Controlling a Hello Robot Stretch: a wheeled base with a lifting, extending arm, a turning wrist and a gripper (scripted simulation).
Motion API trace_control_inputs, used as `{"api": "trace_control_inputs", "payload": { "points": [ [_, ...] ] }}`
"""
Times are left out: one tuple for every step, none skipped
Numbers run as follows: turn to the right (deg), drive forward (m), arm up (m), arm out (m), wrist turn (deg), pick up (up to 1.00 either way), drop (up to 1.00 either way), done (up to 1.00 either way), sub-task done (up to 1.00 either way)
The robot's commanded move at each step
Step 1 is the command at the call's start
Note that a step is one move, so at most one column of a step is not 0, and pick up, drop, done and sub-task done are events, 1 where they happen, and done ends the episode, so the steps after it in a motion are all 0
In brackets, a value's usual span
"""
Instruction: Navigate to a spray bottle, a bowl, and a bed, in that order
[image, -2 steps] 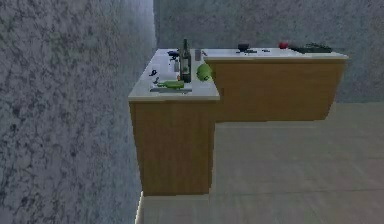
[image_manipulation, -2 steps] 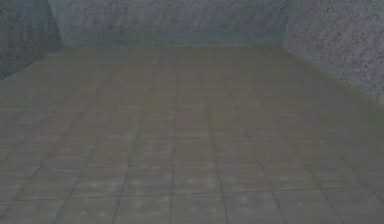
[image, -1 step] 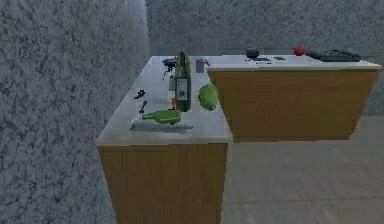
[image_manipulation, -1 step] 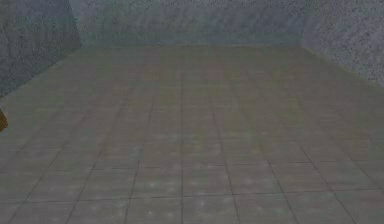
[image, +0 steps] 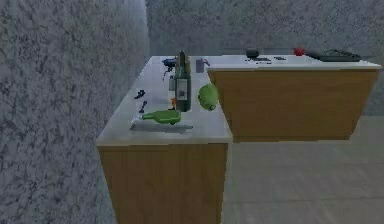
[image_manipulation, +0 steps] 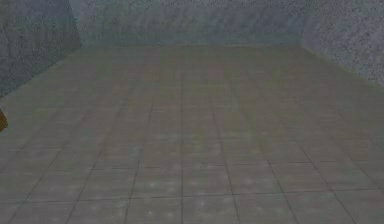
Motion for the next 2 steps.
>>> {"api": "trace_control_inputs", "payload": {
  "points": [
    [45.0,0.0,0.0,0.0,0.0,0.0,0.0,0.0,0.0],
    [42.0,0.0,0.0,0.0,0.0,0.0,0.0,0.0,0.0]
  ]
}}
